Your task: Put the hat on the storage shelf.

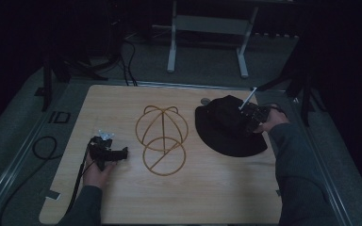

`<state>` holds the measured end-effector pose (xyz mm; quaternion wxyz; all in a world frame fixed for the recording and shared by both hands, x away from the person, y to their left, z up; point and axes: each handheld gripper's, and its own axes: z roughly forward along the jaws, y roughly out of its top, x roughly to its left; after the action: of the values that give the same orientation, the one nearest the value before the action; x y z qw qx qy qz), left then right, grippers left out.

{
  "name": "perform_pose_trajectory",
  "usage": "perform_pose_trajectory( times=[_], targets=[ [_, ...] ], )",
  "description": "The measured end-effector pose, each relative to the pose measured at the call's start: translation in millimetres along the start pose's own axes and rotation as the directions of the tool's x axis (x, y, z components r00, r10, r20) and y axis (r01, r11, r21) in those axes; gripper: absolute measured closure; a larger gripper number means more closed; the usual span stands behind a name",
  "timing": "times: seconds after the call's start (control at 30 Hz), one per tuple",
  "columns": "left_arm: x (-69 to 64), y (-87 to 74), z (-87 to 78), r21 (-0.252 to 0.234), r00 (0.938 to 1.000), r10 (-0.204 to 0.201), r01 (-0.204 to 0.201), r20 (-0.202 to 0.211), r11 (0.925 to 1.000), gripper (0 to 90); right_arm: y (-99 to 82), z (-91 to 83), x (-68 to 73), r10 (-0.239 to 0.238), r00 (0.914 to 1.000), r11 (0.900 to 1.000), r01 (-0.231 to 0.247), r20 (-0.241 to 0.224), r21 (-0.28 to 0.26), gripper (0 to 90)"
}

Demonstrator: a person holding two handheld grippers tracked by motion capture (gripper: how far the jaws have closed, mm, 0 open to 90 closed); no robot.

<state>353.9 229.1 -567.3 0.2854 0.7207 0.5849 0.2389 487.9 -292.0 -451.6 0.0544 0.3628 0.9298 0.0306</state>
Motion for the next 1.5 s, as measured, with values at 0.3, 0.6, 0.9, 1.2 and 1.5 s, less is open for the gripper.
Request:
perform_pose_trajectory(
  times=[0.3,0.6,0.9,1.2,1.5],
  targets=[
    [0.0,0.0,0.0,0.000,1.0000,0.000,0.000,0.000,1.0000,1.5,5.3,3.6,0.7,-0.001,1.0000,0.9999,0.001,0.003,0.016,55.7],
    [0.0,0.0,0.0,0.000,1.0000,0.000,0.000,0.000,1.0000,1.5,13.4,7.6,6.6,-0.004,0.9999,1.0000,0.003,0.009,0.009,84.4],
    [0.0,0.0,0.0,0.000,1.0000,0.000,0.000,0.000,1.0000,1.5,20.7,-6.2,15.9,-0.058,0.9982,0.9983,0.058,0.016,-0.001,87.8],
    [-0.1,0.0,0.0,-0.001,1.0000,-0.001,0.001,0.000,1.0000,1.5,20.0,-28.4,17.7,-0.086,0.9960,0.9956,0.087,0.024,-0.036,88.0],
    [-0.5,0.0,0.0,-0.001,1.0000,0.000,0.000,0.002,1.0000,1.5,17.4,-45.4,18.0,-0.101,0.9948,0.9943,0.102,0.014,-0.034,87.9]
  ],
)
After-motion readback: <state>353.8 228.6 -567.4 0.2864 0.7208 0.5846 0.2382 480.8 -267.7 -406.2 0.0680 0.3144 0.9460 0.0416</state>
